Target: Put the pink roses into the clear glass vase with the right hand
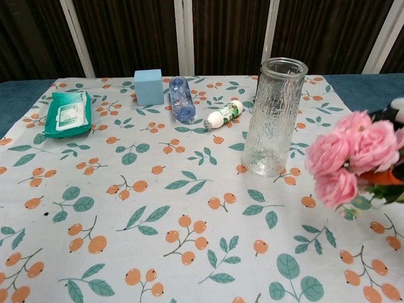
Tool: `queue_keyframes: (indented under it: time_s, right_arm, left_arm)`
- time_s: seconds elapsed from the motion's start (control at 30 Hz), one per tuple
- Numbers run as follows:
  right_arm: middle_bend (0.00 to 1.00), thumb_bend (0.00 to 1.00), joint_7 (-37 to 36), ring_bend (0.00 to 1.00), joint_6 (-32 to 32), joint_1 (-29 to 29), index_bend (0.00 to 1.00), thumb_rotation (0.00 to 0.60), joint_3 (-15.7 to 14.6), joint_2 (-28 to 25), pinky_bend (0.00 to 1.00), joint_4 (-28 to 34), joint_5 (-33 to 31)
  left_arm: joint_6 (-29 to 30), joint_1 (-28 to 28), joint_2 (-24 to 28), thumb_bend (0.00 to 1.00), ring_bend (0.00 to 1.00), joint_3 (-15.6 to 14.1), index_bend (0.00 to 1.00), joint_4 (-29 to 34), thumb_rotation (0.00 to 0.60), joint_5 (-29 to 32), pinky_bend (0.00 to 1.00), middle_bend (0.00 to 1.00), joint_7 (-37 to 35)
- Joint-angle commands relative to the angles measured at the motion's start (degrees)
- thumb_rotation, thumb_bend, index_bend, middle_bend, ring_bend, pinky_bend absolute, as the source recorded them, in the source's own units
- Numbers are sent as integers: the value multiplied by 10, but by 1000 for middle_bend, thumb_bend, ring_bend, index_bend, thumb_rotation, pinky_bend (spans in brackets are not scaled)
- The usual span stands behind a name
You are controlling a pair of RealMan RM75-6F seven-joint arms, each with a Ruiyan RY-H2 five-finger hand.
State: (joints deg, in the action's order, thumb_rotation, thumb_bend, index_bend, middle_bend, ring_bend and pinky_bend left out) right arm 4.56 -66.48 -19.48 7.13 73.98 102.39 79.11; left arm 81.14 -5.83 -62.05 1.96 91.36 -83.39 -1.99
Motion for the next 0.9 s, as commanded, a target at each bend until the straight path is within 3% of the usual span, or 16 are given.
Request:
queue_keyframes:
  time_s: [0.03, 0.3, 0.5, 0.6, 0.9]
  right_arm:
    - [508, 356, -38, 560, -42, 8, 503, 600, 47, -51, 416, 36, -10]
    - [508, 355, -176, 560, -110, 8, 503, 600, 203, -119, 416, 129, -119]
    - [508, 356, -278, 560, -109, -11, 503, 600, 285, -125, 416, 192, -188]
    - [508, 355, -327, 560, -92, -27, 503, 600, 316, -117, 416, 218, -234]
    - [508, 355, -362, 560, -53, -84, 503, 600, 345, -77, 416, 235, -330]
  left_arm:
    - [2, 1, 0, 0, 0, 0, 0, 1, 600, 1, 0, 0, 1]
    - [3, 1, -4, 0, 0, -1, 0, 2, 600, 0, 0, 0, 15]
    - [2, 0, -6, 0, 0, -1, 0, 1, 600, 0, 0, 0, 22]
    - [0, -1, -7, 0, 0, -1, 0, 0, 600, 0, 0, 0, 22]
    - [-4, -2, -5, 0, 0, -2, 0, -5, 600, 2, 0, 0, 12]
